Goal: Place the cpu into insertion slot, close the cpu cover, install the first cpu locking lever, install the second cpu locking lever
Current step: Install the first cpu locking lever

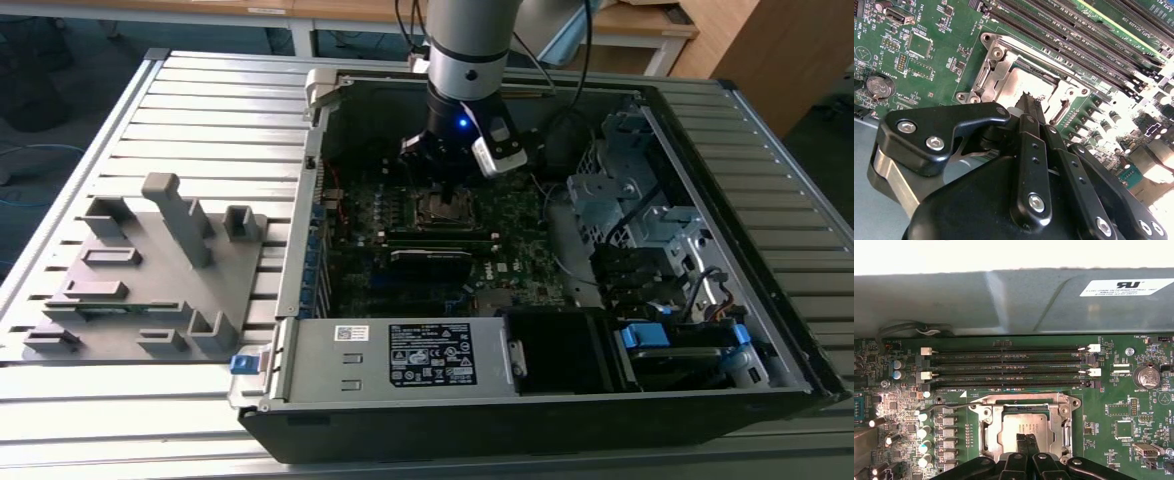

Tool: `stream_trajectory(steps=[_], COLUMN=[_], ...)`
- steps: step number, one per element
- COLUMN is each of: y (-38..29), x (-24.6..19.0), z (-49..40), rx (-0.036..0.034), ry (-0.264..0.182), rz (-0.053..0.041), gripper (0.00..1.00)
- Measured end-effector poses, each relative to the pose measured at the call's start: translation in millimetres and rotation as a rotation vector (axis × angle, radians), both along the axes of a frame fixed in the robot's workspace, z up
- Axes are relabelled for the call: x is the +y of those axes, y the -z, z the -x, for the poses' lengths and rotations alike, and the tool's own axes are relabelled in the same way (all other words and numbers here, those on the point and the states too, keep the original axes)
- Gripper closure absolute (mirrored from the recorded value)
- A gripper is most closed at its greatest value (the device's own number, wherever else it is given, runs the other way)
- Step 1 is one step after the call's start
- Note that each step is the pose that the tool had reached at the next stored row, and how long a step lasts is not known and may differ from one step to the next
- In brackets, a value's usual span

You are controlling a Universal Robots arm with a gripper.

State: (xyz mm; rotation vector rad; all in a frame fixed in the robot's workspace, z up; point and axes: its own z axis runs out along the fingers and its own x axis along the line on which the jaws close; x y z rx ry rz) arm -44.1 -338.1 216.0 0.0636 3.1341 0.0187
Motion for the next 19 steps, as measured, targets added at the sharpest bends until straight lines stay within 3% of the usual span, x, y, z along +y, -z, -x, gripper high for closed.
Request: stream_trajectory(steps=[19], y=[-6.4], x=[0.0], z=[0.0], rx=[0.0001], ry=[0.000], rz=[0.0001], gripper=[0.90])
